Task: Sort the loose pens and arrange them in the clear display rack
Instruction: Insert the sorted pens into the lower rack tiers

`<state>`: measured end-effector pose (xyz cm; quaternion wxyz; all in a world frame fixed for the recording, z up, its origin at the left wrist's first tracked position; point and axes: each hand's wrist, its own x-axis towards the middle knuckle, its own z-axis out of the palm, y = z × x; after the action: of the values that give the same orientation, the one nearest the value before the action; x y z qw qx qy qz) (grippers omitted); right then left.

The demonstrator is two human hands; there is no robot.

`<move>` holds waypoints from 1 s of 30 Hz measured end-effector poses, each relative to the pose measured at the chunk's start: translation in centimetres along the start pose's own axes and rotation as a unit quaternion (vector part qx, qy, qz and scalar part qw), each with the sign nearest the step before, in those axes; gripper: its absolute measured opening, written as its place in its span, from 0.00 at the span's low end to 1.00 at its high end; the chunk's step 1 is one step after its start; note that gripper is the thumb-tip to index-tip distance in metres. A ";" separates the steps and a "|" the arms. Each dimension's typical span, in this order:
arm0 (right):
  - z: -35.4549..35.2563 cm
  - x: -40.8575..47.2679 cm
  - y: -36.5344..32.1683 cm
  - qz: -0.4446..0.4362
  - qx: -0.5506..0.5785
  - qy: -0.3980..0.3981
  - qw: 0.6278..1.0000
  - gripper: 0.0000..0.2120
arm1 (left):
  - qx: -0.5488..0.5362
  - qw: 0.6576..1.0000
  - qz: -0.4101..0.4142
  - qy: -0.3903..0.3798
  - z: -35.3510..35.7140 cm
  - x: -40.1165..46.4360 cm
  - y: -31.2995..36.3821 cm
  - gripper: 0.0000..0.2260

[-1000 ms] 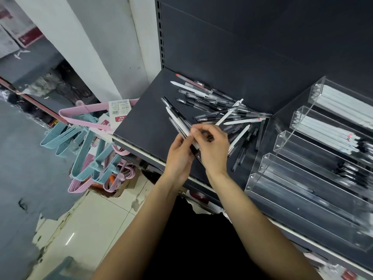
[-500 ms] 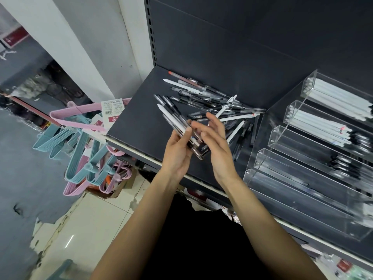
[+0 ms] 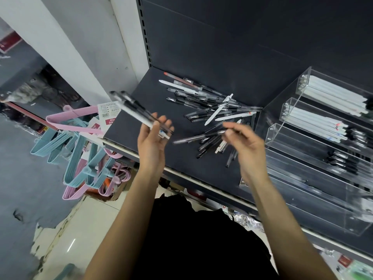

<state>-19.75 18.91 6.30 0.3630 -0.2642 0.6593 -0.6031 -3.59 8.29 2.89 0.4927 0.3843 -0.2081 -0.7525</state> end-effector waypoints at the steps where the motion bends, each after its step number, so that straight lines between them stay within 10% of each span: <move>1: -0.4 0.8 -0.8 -0.001 0.014 -0.012 1.000 0.17 | 0.047 0.999 -0.011 -0.016 -0.2 -0.2 0.0 0.08; 8: 2.5 5.9 -3.8 0.024 -0.075 -0.092 0.993 0.08 | 0.229 0.961 -0.104 -0.119 0.8 -2.4 -2.4 0.09; 23: 5.3 7.3 -1.8 0.065 -0.083 -0.053 0.993 0.03 | 0.264 0.943 -0.132 -0.153 2.0 -3.9 -2.9 0.10; 30: 2.7 6.3 -1.2 0.047 -0.079 -0.038 0.995 0.15 | 0.271 0.934 -0.135 -0.191 3.9 -4.9 -4.4 0.10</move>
<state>-21.45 12.20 6.44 0.3938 -0.2837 0.7025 -0.5205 -8.13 14.31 4.04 0.2142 0.3763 -0.4402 -0.7866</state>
